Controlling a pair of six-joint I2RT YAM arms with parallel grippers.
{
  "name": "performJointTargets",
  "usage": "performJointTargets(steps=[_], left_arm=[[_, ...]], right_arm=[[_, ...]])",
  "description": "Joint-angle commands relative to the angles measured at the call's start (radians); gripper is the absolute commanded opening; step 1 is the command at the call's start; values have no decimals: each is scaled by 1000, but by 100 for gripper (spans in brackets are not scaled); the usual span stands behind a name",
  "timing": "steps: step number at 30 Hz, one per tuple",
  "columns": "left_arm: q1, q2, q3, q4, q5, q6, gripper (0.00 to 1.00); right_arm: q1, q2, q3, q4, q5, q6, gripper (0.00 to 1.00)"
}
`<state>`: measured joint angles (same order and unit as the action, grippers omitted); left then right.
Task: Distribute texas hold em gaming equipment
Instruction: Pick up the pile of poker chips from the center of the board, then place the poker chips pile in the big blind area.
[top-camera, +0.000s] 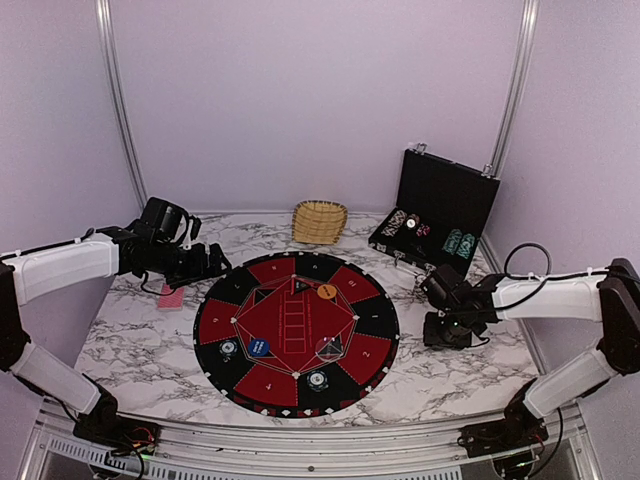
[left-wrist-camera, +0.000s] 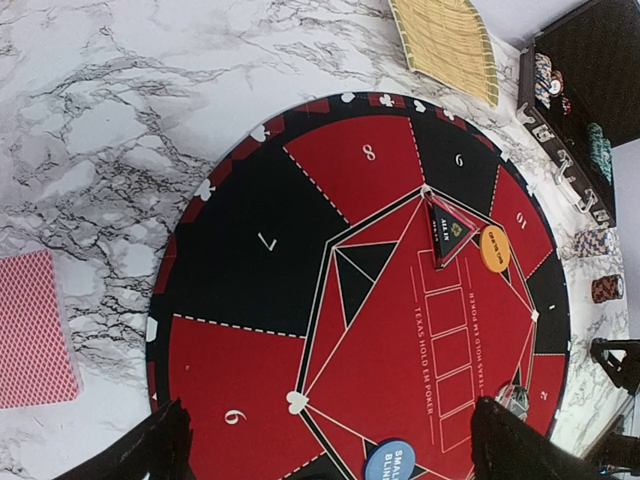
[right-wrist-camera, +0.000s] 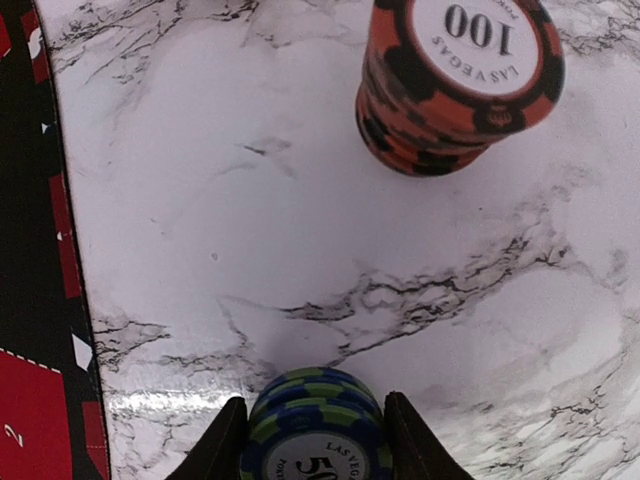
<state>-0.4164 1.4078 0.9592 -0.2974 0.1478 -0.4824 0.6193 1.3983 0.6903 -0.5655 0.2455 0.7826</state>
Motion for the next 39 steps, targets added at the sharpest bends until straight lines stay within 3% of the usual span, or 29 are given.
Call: performJointTargets(steps=[1, 20, 39], left_arm=[[8, -20, -14, -6, -3, 14, 99], [18, -40, -40, -4, 8, 18, 99], [19, -39, -53, 0, 36, 19, 99]], right_arm=[[27, 12, 53, -2, 9, 20, 27], [128, 146, 288, -70, 7, -40, 26], [116, 561, 781, -112, 1, -297, 27]])
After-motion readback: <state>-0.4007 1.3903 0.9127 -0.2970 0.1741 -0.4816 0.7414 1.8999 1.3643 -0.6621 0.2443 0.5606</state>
